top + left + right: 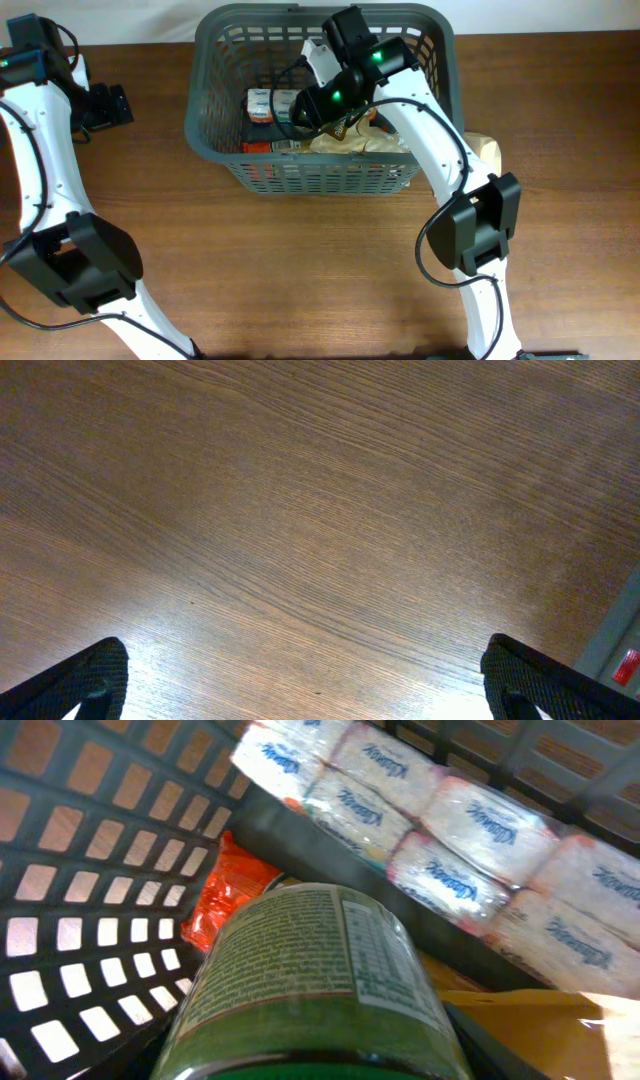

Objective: Pack container
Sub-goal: 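Place the spice jar into the basket and withdraw the right gripper, then grasp the cream paper pouch with the right gripper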

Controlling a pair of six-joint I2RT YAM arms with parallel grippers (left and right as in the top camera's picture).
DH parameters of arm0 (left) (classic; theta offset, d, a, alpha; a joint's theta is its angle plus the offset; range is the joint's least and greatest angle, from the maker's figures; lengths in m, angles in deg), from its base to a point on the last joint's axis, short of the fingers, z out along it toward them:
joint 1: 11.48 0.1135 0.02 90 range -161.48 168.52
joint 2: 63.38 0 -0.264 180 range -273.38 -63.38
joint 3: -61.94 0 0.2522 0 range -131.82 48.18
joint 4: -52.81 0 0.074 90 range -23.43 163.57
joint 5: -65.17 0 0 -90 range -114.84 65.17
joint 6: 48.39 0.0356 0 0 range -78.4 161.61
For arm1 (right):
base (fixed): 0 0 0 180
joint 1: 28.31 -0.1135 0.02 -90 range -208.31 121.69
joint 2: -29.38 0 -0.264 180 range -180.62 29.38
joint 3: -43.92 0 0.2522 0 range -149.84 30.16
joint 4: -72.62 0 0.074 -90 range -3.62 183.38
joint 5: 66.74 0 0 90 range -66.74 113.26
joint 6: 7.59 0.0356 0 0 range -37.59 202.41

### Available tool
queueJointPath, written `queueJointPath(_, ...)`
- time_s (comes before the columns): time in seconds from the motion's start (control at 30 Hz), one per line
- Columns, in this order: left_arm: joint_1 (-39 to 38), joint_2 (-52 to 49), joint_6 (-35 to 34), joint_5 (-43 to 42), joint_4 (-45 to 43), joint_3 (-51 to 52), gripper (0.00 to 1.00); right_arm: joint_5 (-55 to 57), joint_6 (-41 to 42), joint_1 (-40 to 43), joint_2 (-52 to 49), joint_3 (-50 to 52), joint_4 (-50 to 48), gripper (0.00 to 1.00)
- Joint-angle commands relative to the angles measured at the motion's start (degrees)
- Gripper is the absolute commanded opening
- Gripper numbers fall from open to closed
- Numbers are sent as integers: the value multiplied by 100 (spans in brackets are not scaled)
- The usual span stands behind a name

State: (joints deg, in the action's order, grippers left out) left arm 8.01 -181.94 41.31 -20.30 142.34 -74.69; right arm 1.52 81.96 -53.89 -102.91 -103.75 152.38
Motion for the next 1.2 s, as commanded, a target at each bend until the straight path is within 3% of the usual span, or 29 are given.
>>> queueJointPath(0.0, 17, 9, -57, -22, -13, 26, 99, 249, -83, 26, 120, -39, 50, 89)
queueJointPath(0.13, 17, 9, -57, -22, -15, 26, 99, 317, -85, 59, 243, -70, 144, 94)
queueJointPath(0.4, 17, 9, -57, -22, -15, 26, 99, 2262, -59, 424, 1552, -446, 433, 90)
queueJointPath(0.53, 17, 9, -57, -22, -15, 26, 99, 2546, -61, 1449, 2439, -533, 450, 90)
queueJointPath(0.63, 17, 9, -57, -22, -15, 26, 99, 2962, -114, 2785, 2811, -533, 533, 97)
queueJointPath(0.73, 17, 9, -57, -22, -13, 26, 99, 2402, -127, 4210, 2787, -428, 588, 98)
queueJointPath(0.9, 17, 9, -57, -22, -15, 26, 99, 1172, -127, 4962, 2507, 448, 619, 98)
queueJointPath(1.17, 17, 9, -57, -22, -13, 26, 99, 951, -125, 4459, 2063, 3047, -299, 99)
